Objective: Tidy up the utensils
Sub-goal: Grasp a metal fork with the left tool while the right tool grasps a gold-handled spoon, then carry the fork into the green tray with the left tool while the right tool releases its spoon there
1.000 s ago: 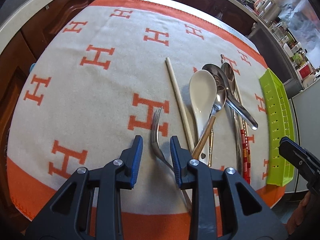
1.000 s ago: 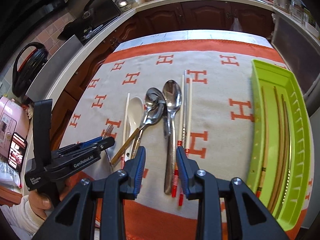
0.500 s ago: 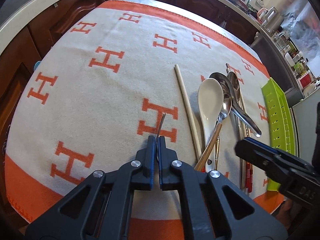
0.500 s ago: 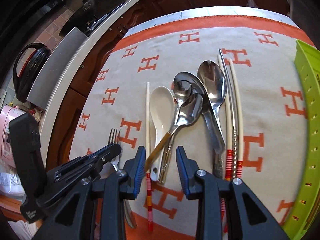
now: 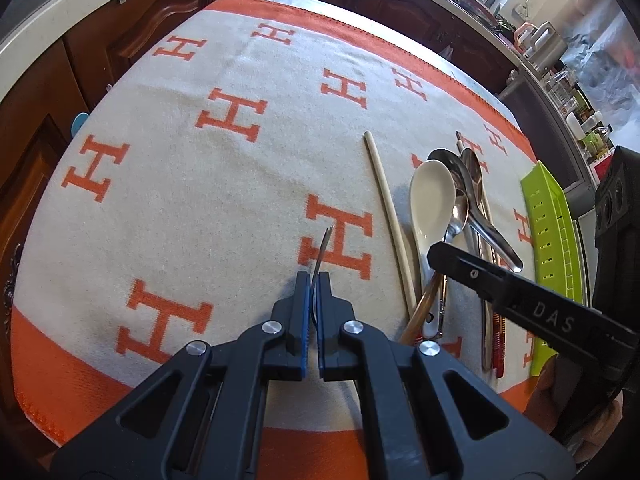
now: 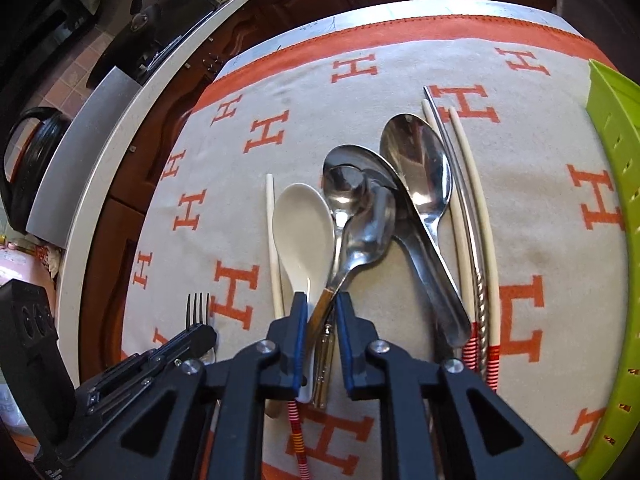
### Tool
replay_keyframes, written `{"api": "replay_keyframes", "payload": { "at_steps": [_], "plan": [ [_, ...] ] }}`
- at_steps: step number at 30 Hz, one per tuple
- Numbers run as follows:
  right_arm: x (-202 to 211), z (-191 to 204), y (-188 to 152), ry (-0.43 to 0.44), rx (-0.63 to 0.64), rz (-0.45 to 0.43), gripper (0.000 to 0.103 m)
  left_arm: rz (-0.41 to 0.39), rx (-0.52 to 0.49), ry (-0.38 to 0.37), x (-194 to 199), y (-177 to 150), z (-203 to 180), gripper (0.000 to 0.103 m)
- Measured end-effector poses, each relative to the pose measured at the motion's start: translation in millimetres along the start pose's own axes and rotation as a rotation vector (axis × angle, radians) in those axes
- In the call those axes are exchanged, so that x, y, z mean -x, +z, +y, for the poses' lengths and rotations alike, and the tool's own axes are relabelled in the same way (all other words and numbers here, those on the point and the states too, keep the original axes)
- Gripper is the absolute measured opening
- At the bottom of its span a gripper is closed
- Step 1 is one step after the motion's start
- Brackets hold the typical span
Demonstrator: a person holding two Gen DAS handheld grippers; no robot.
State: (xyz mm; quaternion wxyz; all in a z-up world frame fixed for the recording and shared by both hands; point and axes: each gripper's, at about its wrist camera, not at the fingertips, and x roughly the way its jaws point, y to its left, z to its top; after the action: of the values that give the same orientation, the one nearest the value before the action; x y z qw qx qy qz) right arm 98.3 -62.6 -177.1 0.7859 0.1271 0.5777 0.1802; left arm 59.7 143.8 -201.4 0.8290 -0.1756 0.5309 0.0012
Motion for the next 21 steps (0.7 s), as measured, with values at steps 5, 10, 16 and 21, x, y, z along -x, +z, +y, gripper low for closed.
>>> {"api": "replay_keyframes", "payload": {
  "at_steps": [5,10,16,21],
  "plan": [
    [8,-8,-3,-0.005,-0.028,-0.017,0.007,0.003,-0.001,-0.005,0,0,1,0.001],
    [18,-13,-10,0.008,-0.043,-0.031,0.007,0.001,-0.002,-0.004,2,-1,1,0.001],
    [45,-11,-14,0.028,-0.029,-0.091,0.007,-0.016,-0.013,-0.002,11,-1,-2,0.001],
    [72,-17,-19,0.044,-0.031,-0.147,0.007,-0.025,-0.017,-0.014,24,1,-7,0.001]
  ]
}}
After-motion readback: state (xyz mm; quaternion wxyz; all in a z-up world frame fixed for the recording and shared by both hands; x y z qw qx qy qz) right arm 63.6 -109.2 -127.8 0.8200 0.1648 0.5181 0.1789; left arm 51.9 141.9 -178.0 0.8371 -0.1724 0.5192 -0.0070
